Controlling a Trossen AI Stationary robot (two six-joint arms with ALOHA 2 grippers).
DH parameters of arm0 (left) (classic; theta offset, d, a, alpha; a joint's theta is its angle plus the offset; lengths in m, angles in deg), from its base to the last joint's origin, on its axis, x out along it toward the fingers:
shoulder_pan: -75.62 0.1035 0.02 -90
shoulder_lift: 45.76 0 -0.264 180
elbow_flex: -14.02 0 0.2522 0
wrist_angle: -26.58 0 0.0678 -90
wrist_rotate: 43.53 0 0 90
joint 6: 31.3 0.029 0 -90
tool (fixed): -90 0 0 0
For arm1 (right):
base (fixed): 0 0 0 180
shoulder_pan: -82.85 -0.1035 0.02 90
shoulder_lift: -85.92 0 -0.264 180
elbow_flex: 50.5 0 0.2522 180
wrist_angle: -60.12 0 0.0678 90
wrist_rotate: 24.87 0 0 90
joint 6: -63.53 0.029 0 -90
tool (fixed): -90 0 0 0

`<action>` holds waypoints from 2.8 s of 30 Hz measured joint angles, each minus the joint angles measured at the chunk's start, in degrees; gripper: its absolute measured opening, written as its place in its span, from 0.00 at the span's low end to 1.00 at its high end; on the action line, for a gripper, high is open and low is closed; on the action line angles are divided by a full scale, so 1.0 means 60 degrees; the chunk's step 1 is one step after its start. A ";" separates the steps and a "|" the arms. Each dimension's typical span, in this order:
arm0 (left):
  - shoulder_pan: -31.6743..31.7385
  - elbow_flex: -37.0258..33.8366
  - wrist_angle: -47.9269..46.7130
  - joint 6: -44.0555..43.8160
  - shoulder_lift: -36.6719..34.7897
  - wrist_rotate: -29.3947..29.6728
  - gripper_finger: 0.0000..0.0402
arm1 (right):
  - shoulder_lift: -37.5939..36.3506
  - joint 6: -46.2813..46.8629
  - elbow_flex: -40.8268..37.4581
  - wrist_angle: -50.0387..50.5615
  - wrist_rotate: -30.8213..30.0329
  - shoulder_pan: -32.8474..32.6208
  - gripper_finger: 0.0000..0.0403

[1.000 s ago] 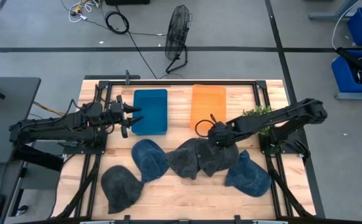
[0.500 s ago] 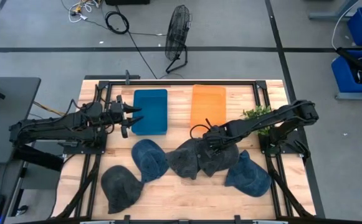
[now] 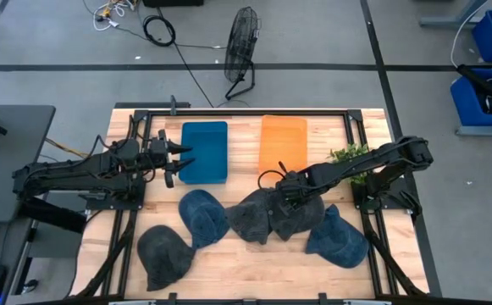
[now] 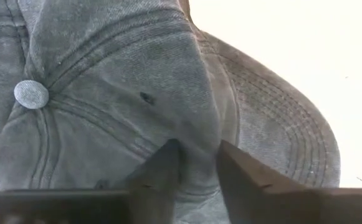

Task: Pick & Place hat
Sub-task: Put the right gray cap into the orange bin

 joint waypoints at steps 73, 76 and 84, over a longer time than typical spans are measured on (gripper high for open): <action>-0.0004 0.0000 -0.0047 0.0004 -0.0004 0.0004 0.45 | -0.0002 -1.8709 0.1800 -0.0069 -0.3472 0.4053 0.00; -0.0004 0.0000 -0.0047 0.0004 -0.0003 0.0004 0.45 | -0.0004 -1.8978 0.1800 0.0132 -0.3404 0.4019 0.00; -0.0004 0.0000 -0.0047 0.0004 -0.0001 0.0004 0.45 | -0.0007 -2.0261 0.1800 -0.0438 -0.2373 0.4008 0.00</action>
